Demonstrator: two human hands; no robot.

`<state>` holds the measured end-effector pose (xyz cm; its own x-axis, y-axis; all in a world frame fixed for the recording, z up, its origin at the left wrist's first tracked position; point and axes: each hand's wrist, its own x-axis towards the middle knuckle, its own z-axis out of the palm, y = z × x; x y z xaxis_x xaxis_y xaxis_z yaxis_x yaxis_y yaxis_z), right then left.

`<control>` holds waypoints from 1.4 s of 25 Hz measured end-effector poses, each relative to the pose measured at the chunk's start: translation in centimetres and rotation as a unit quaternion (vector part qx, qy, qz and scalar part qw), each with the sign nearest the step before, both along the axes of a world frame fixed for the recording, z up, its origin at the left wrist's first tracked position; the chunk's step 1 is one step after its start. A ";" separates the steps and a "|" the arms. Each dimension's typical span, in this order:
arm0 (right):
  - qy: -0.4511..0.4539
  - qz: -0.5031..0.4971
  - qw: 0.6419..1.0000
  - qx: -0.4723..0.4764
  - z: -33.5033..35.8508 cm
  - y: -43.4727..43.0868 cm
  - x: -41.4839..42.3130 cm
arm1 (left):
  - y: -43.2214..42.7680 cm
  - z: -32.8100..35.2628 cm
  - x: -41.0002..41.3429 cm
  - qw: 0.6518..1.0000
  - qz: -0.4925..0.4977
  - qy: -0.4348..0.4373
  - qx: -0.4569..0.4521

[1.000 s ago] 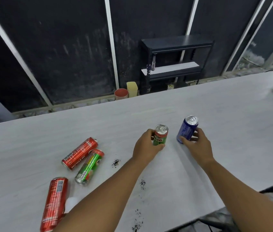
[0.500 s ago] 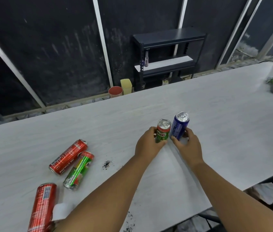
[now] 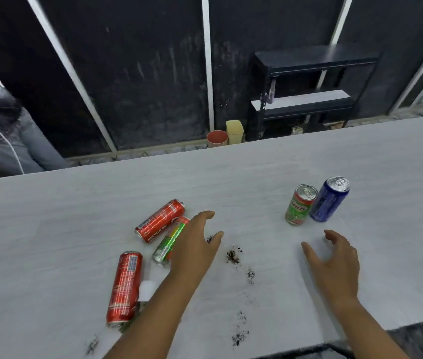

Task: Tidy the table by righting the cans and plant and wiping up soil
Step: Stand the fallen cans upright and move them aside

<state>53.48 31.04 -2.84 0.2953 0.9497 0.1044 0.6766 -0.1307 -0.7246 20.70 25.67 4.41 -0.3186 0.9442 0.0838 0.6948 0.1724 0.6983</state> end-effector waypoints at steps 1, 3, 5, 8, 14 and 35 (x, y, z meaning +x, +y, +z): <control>-0.008 0.006 1.000 -0.004 0.3 -0.4 -0.8 | -0.7 0.6 -2.0 1.000 0.022 0.000 0.002; -0.013 0.012 1.000 -0.011 1.1 -0.9 -2.7 | -1.8 1.5 -5.6 0.998 0.063 -0.011 0.006; -0.013 0.027 0.999 -0.015 1.8 -1.6 -5.3 | -2.9 1.9 -8.5 0.996 0.092 -0.020 0.006; 0.016 0.077 0.997 -0.013 2.5 -2.7 -9.7 | -4.1 2.1 -11.5 0.993 0.116 -0.017 -0.002; 0.050 0.188 0.981 -0.015 4.2 -4.0 -19.7 | -6.7 1.6 -15.7 0.990 0.133 -0.032 -0.024; 0.110 0.198 0.964 -0.139 5.5 -5.1 -32.2 | -13.8 -1.3 -17.9 0.959 0.105 -0.161 -0.208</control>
<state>21.29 25.93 2.67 -0.1107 0.9746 -0.1948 0.5468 -0.1039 -0.8308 2.80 11.85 3.08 -0.4523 0.7866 -0.4203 0.3741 0.5951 0.7112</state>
